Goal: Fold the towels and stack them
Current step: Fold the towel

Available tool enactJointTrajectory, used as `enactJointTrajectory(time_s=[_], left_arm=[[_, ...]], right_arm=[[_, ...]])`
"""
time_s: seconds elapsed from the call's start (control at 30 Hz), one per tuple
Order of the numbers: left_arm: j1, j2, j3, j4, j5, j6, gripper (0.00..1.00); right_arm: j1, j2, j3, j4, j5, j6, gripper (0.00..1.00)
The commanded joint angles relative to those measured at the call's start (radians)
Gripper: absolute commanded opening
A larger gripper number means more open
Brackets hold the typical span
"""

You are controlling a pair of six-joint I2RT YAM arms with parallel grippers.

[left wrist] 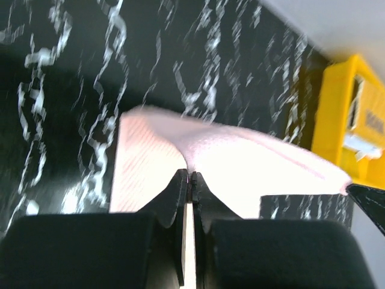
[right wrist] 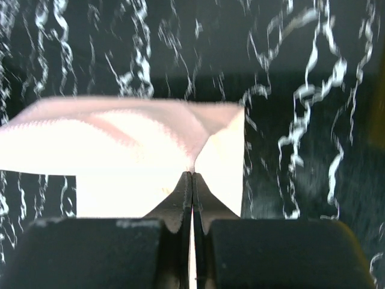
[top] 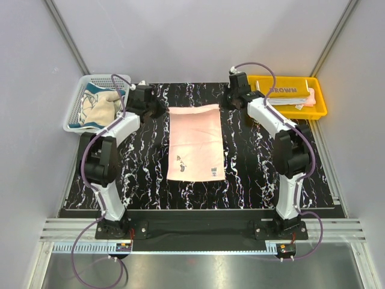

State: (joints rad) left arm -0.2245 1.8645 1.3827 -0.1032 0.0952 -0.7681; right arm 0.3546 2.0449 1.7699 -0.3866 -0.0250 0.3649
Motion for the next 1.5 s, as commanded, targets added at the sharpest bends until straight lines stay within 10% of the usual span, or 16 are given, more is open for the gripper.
enactJointTrajectory(time_s=[0.0, 0.6, 1.47], left_arm=[[-0.003, -0.131, -0.075, 0.065, 0.037, -0.008, 0.00], [-0.101, -0.406, -0.410, 0.043, 0.032, -0.022, 0.00], [-0.165, -0.570, -0.631, 0.008, 0.008, 0.004, 0.00]], right_arm=[[-0.006, -0.144, -0.091, 0.038, -0.036, 0.049, 0.00], [0.023, -0.488, -0.587, 0.110, -0.108, 0.163, 0.00], [0.116, -0.609, -0.831, 0.103, -0.064, 0.189, 0.00]])
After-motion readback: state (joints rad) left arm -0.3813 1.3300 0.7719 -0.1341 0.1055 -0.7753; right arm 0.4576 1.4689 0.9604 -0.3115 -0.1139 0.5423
